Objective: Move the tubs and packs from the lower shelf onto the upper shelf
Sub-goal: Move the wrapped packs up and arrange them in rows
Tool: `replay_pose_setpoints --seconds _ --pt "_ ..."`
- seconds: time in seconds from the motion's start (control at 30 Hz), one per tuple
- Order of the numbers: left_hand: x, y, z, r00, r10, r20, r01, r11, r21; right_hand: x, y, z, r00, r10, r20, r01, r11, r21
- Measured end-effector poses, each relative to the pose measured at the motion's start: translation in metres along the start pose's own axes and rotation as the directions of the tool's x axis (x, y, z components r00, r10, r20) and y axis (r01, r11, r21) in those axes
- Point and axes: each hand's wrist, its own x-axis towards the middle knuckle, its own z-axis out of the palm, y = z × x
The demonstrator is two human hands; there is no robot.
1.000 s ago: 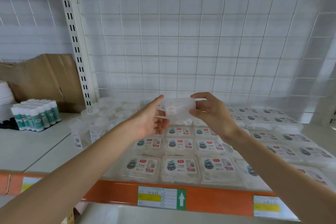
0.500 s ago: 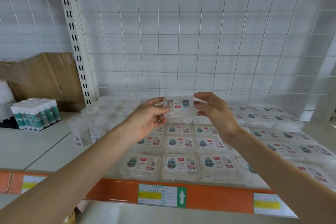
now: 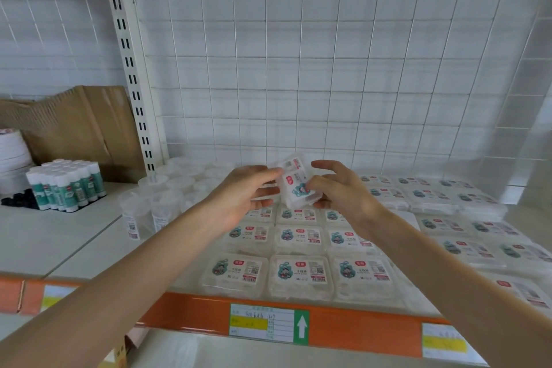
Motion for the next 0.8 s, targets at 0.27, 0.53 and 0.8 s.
replay_pose_setpoints --seconds 0.27,0.53,0.8 --pt "-0.004 -0.005 -0.001 0.997 0.063 -0.035 -0.058 0.988 0.141 -0.003 0.006 0.007 0.997 -0.081 -0.001 0.079 0.984 -0.160" --pt "-0.007 -0.003 -0.009 0.994 0.111 -0.023 -0.098 0.945 0.312 -0.001 0.018 -0.005 0.820 -0.493 0.290 0.553 0.555 -0.621" --pt "-0.013 -0.009 -0.009 0.993 0.105 -0.060 -0.074 0.922 0.379 0.006 0.023 -0.001 0.818 -0.502 0.280 0.552 0.552 -0.624"
